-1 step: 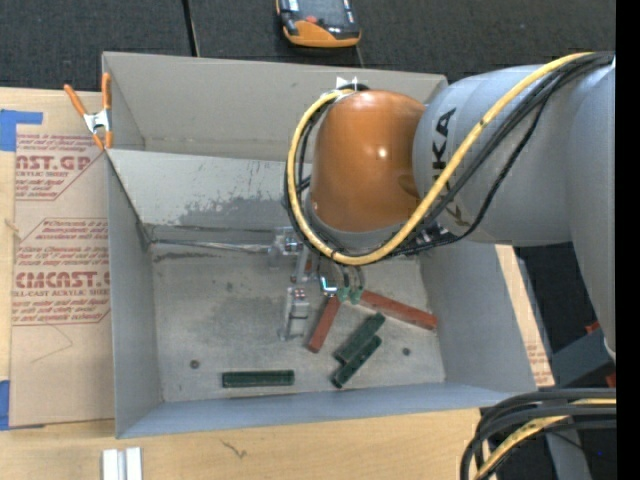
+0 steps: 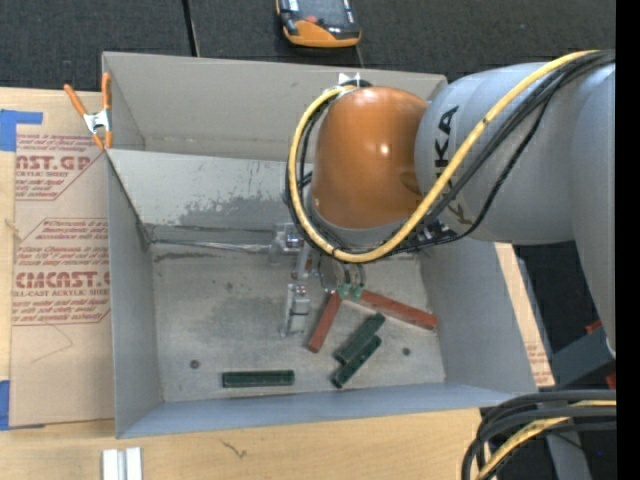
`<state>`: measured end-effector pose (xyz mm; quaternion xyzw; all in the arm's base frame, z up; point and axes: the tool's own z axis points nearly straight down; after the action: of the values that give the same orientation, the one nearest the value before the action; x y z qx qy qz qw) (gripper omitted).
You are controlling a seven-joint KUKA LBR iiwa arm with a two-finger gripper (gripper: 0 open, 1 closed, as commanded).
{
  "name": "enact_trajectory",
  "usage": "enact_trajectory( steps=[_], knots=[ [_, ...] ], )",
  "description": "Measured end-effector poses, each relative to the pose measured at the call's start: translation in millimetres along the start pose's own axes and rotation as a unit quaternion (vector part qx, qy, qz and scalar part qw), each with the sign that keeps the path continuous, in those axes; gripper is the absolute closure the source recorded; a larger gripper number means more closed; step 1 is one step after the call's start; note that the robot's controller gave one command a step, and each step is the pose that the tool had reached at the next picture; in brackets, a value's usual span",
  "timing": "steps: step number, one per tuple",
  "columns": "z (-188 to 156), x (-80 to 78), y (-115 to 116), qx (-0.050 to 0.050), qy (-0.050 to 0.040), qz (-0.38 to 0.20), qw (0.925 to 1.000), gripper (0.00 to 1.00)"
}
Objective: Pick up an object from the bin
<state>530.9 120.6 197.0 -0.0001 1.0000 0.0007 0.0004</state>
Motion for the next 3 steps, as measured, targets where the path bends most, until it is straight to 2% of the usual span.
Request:
enact_trajectory(
  steps=[1, 2, 3],
  knots=[
    [55, 14.4, 8, 0.000, -0.0016, -0.052, 0.9986, 0.00],
    [77, 5.6, -29, -0.001, 0.0028, -0.088, 0.9961, 0.00],
    [60, 21.2, -24, 0.002, 0.0005, -0.095, 0.9955, 0.00]
  ],
)
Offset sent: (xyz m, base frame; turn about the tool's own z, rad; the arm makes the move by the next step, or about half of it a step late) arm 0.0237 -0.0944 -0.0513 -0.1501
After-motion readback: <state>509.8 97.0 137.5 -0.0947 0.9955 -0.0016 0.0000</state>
